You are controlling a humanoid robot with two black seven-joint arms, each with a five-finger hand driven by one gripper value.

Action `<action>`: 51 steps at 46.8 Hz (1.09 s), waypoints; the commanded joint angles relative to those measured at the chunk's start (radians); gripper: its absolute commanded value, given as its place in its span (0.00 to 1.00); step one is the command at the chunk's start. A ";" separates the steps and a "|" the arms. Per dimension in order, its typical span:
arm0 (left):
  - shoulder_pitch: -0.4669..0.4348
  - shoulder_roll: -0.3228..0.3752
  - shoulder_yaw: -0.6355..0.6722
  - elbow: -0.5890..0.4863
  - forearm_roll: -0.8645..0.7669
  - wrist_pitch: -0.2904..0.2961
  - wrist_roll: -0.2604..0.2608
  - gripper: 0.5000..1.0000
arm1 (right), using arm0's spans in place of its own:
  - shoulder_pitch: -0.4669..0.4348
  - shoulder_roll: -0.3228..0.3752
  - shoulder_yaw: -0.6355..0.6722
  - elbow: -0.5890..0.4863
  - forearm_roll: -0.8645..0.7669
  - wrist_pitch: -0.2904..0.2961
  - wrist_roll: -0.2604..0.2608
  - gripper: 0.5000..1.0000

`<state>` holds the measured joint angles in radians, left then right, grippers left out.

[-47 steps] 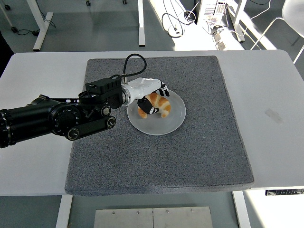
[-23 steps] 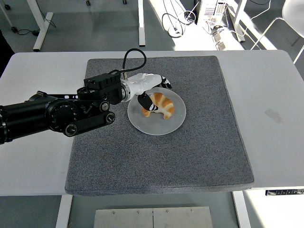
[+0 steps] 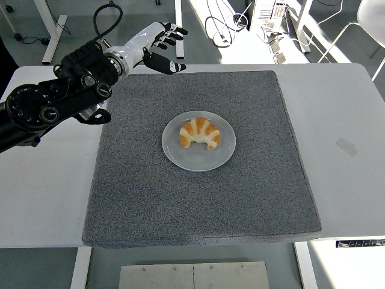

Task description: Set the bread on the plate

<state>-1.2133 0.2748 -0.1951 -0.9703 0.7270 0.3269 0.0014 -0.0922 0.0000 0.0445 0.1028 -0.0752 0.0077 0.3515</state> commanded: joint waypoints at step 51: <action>0.416 -0.195 -0.633 0.395 -0.601 -0.157 -0.534 0.57 | 0.002 0.000 0.000 0.003 0.000 0.002 0.000 1.00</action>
<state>-0.7950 0.0775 -0.8291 -0.5752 0.1178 0.1728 -0.5337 -0.0919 -0.0001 0.0439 0.1028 -0.0751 0.0078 0.3512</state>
